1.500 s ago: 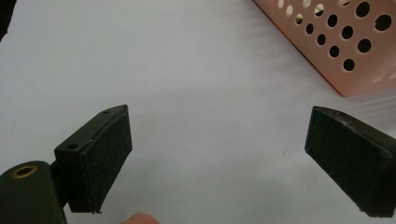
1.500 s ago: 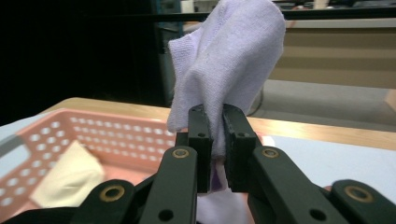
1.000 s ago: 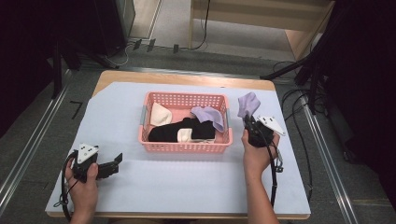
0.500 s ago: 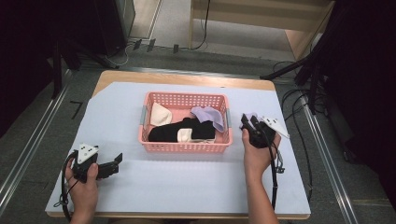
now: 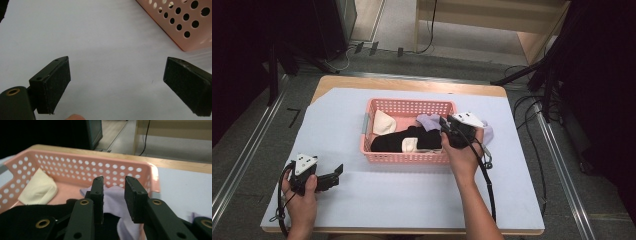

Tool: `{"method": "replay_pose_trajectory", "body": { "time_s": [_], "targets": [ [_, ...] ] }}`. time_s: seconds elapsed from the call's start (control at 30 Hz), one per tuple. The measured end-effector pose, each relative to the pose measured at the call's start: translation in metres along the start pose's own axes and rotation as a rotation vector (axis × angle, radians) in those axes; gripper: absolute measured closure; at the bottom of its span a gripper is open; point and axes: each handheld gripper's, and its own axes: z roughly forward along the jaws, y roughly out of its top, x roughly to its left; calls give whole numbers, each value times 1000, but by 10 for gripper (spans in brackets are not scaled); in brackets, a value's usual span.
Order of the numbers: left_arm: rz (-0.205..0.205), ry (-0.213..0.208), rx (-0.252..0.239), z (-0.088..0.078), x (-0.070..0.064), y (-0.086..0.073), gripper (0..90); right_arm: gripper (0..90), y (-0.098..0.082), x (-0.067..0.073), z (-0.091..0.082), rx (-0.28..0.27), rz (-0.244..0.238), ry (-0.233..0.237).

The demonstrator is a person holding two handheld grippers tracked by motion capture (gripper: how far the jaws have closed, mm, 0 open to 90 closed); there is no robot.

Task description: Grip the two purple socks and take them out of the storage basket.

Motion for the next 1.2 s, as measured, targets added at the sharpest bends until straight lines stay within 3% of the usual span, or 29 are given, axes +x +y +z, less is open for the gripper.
{"method": "replay_pose_trajectory", "body": {
  "time_s": [0.1, 0.17, 0.2, 0.23, 0.27, 0.4, 0.43, 0.57, 0.67, 0.7, 0.73, 0.77, 0.8, 0.83, 0.87, 0.9, 0.97, 1.0, 1.03, 1.17, 1.2],
  "targets": [
    [-1, -1, 0, 0, 0, 0, 81, 695, 1, 8, 12, 74, -54, -53],
    [-2, -1, 0, 0, 0, 0, 81, 695, 1, 9, 15, 99, -59, -69],
    [-2, -2, 0, 0, 0, 0, 81, 699, 0, 8, 23, 159, -56, -90],
    [-1, -2, 1, 0, 0, 0, 81, 699, 0, 8, 23, 159, -56, -90],
    [-2, -2, 0, 0, 0, 0, 81, 702, 0, 8, 28, 224, -61, -122],
    [-2, -2, 0, 0, 0, 0, 81, 680, 1, 6, 30, 259, -68, -132],
    [-3, -2, 1, 0, 0, 0, 81, 635, 1, 4, 32, 287, -85, -172],
    [-1, 0, 3, 0, 0, 0, 81, 645, 1, 1, 35, 321, -100, -169],
    [-1, 0, -1, 0, 0, 0, 81, 646, -1, 7, 41, 390, -218, -200],
    [-1, 0, -1, 0, 0, 0, 82, 646, -1, 7, 41, 390, -218, -200],
    [1, 0, 0, 0, 0, 0, 82, 648, -2, 10, 43, 417, -292, -221],
    [1, 0, 0, 0, 0, 0, 82, 648, -2, 10, 43, 417, -292, -221],
    [-1, 1, 0, 0, 0, 0, 82, 660, -4, 12, 46, 434, -361, -237],
    [-1, 0, 2, 0, 0, 0, 81, 659, -4, 12, 47, 445, -384, -240],
    [-1, 0, 2, 0, 0, 0, 82, 659, -4, 12, 47, 445, -384, -240],
    [1, 1, 3, 0, 0, 0, 82, 681, -6, 12, 49, 453, -443, -244],
    [0, -1, 5, 1, 0, 0, 81, 700, -6, 13, 49, 450, -458, -255],
    [-3, -1, 3, 1, 0, 0, 82, 761, -8, 11, 50, 431, -510, -256],
    [-2, -2, 4, 1, 0, 0, 81, 783, -9, 9, 50, 417, -525, -252],
    [-4, -2, 6, 1, 0, 0, 82, 877, -11, 5, 48, 378, -519, -245],
    [-3, -3, 8, 1, 0, 0, 81, 890, -11, -1, 44, 331, -449, -201]
  ]
}}
